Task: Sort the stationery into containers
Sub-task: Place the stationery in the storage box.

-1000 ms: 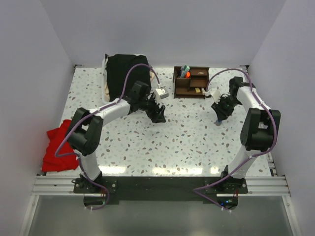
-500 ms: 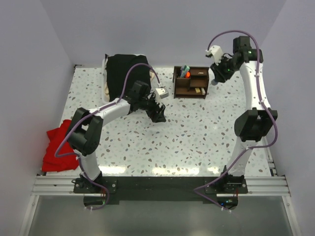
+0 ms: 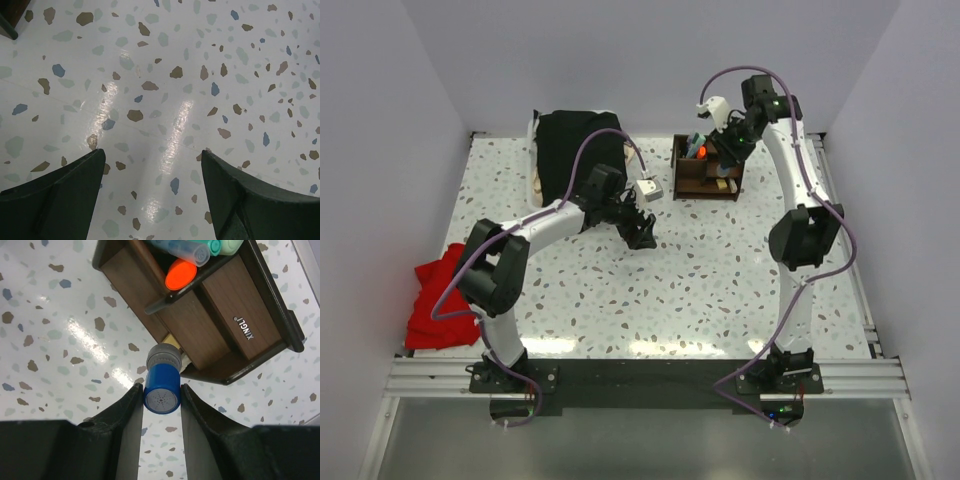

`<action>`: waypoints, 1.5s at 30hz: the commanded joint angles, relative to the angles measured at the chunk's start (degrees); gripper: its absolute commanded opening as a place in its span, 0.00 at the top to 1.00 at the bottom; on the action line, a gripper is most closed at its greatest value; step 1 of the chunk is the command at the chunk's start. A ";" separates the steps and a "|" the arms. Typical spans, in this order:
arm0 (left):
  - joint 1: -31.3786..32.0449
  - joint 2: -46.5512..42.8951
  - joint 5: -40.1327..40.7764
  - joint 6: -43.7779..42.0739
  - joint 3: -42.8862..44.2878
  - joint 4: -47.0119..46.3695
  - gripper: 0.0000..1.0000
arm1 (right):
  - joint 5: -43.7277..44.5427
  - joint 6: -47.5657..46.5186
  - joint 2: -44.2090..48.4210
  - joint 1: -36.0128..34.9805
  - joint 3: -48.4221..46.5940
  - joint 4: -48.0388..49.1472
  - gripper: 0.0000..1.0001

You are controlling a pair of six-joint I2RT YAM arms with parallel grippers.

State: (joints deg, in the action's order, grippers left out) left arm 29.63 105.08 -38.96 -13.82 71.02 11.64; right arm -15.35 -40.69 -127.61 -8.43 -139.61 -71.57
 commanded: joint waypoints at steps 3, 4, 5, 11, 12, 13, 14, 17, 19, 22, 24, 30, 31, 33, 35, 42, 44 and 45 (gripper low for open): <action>-0.71 -2.07 -0.94 -0.94 -0.10 -2.14 0.18 | 5.33 0.61 -0.97 -0.80 -3.47 1.70 0.82; -0.80 -1.81 -1.12 -0.77 -0.10 -2.32 0.18 | 6.03 0.52 -1.23 -0.89 -3.47 1.78 0.82; -0.80 -1.72 -1.21 -0.59 -0.01 -2.50 0.18 | 6.21 0.35 -1.50 -0.98 -3.47 1.96 0.82; -0.80 -1.02 -1.56 -0.06 0.43 -2.76 0.18 | 7.09 0.61 -3.52 -0.98 -3.39 3.36 0.81; -0.80 -0.93 -1.64 -0.06 0.52 -2.59 0.18 | 7.35 0.87 -3.87 -0.98 -3.56 3.54 0.81; -0.80 -0.84 -1.65 -0.24 0.61 -2.59 0.18 | 7.36 0.87 -4.57 -1.07 -3.65 3.63 0.81; -0.89 -0.75 -1.65 -0.32 0.87 -2.50 0.18 | 7.44 1.05 -4.84 -1.07 -3.74 3.81 0.81; -0.97 -0.31 -1.65 -0.50 1.48 -2.15 0.18 | 7.71 1.49 -5.37 -1.07 -3.83 4.68 0.81; -1.06 -0.05 -1.82 -0.59 1.83 -2.06 0.18 | 7.88 1.75 -5.63 -1.07 -3.91 5.21 0.80; -1.32 0.39 -1.82 -0.68 2.27 -1.97 0.18 | 8.50 1.49 -6.07 -1.07 -4.26 5.65 0.80; -1.24 0.57 -1.82 -0.77 2.45 -1.88 0.18 | 8.59 1.31 -6.51 -0.98 -4.79 5.74 0.80; -1.33 1.45 -1.91 -0.68 3.33 -1.80 0.18 | 8.94 0.61 -6.68 -1.07 -5.14 6.88 0.79; -1.33 1.71 -1.91 -0.68 3.59 -1.80 0.18 | 9.03 0.61 -6.86 -0.98 -5.14 7.06 0.78; -1.41 1.80 -2.00 -0.68 3.86 -1.71 0.18 | 9.38 0.52 -7.65 -0.98 -5.23 7.50 0.77; -1.50 2.24 -2.00 -0.68 4.30 -1.53 0.18 | 9.55 0.61 -8.26 -0.98 -5.67 7.94 0.75; -1.94 3.11 -2.08 -0.94 5.53 -0.92 0.18 | 10.95 1.84 -9.06 -0.98 -6.03 9.69 0.58; -1.94 3.38 -2.26 -0.85 5.97 -0.83 0.18 | 11.14 1.75 -8.88 -0.98 -5.76 10.31 0.56; -2.03 3.55 -2.35 -0.85 6.14 -0.83 0.18 | 11.57 1.84 -8.88 -0.98 -5.76 10.48 0.55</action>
State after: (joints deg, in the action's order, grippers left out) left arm 28.25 108.12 -39.64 -14.13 74.35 11.68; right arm -5.65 -39.83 -136.05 -9.32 -144.16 -63.66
